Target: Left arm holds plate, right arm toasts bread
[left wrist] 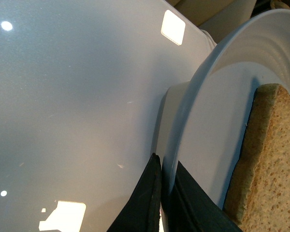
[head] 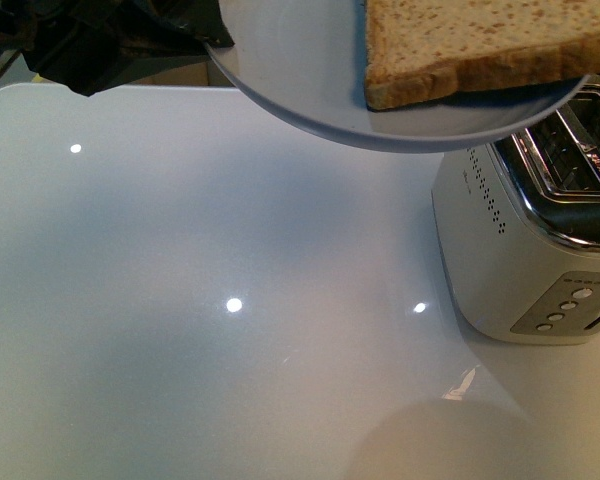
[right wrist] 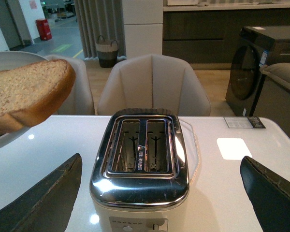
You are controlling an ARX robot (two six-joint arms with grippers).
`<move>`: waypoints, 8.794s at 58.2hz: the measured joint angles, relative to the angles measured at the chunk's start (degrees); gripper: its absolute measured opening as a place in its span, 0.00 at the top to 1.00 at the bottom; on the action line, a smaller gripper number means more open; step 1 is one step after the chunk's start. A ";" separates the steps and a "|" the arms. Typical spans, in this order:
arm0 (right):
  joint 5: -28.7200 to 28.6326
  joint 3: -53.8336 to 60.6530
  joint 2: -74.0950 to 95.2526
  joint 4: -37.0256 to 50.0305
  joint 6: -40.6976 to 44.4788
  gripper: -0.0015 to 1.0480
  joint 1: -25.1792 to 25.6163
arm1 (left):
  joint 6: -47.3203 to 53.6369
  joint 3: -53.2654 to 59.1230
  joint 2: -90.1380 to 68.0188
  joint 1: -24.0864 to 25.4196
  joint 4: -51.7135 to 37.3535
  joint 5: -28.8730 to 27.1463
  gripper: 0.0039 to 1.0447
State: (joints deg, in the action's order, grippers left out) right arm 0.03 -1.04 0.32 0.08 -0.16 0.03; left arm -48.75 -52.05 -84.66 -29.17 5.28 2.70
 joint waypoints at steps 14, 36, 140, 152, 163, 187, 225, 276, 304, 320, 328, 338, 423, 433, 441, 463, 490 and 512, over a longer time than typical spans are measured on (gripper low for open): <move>-0.02 0.00 0.00 0.00 0.00 0.09 0.00 | -0.02 0.00 0.04 -0.07 0.00 -0.42 0.97; -4.74 -12.09 21.84 -22.45 -12.22 0.09 3.04 | -0.04 -0.04 0.17 -0.09 0.00 -0.46 0.97; -6.45 -45.29 58.07 -0.48 -25.14 0.96 0.46 | -0.44 -0.07 0.22 -0.07 0.00 -0.39 0.97; -5.25 -45.31 61.48 -0.55 -10.10 0.96 1.16 | -0.44 -0.07 0.22 -0.07 0.00 -0.37 0.97; -3.80 -43.89 66.62 1.05 -4.52 0.96 -0.24 | -0.44 -0.07 0.22 -0.07 0.00 -0.37 0.97; 1.18 -42.77 76.00 4.44 1.84 0.96 -5.44 | -0.44 -0.07 0.22 -0.07 0.00 -0.37 0.97; 7.58 -46.03 87.84 6.82 5.60 0.96 -7.91 | -0.44 -0.07 0.22 -0.09 0.00 -0.37 0.97; 3.98 -41.48 77.66 6.95 0.98 0.22 -5.51 | -0.44 -0.07 0.24 -0.07 0.00 -0.37 0.97; -0.02 -21.40 56.65 32.28 -0.55 0.37 -0.22 | -0.46 -0.09 0.24 -0.04 0.00 -0.44 0.97; -0.02 -12.59 49.55 35.34 -0.22 0.77 -0.17 | -0.46 -0.09 0.24 -0.07 0.00 -0.33 0.97; -0.02 -9.18 45.46 35.08 0.07 0.98 -0.13 | -0.46 -0.09 0.24 -0.07 0.00 -0.35 0.97; -0.02 -6.12 40.83 33.40 -0.04 0.98 -0.13 | -0.46 -0.09 0.24 -0.07 0.00 -0.33 0.97; 0.13 0.00 2.78 1.16 0.00 0.98 -0.13 | -0.46 -0.11 0.24 -0.09 0.00 -0.28 0.97; -0.02 0.00 0.20 0.11 -0.02 0.98 -0.13 | -0.46 -0.11 0.31 -0.09 0.00 -0.26 0.97; 0.00 0.00 0.09 0.04 -0.02 0.91 -0.13 | -0.46 -0.11 0.31 -0.09 0.00 -0.35 0.97; -0.02 0.00 0.04 0.02 -0.02 0.35 -0.13 | -3.34 -0.04 0.33 0.57 -3.63 8.44 0.97; -0.02 0.00 0.00 0.00 -0.02 0.09 -0.13 | 3.13 -3.48 -4.81 15.52 -1.40 15.98 0.97; -0.02 0.00 0.00 0.00 -0.02 0.09 -0.13 | 15.13 -2.38 -20.72 30.42 -9.49 17.86 0.97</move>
State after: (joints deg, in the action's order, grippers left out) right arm 0.01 -1.04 0.32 0.08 -0.19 -0.10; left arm -33.63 -54.43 -105.38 1.26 -4.21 20.56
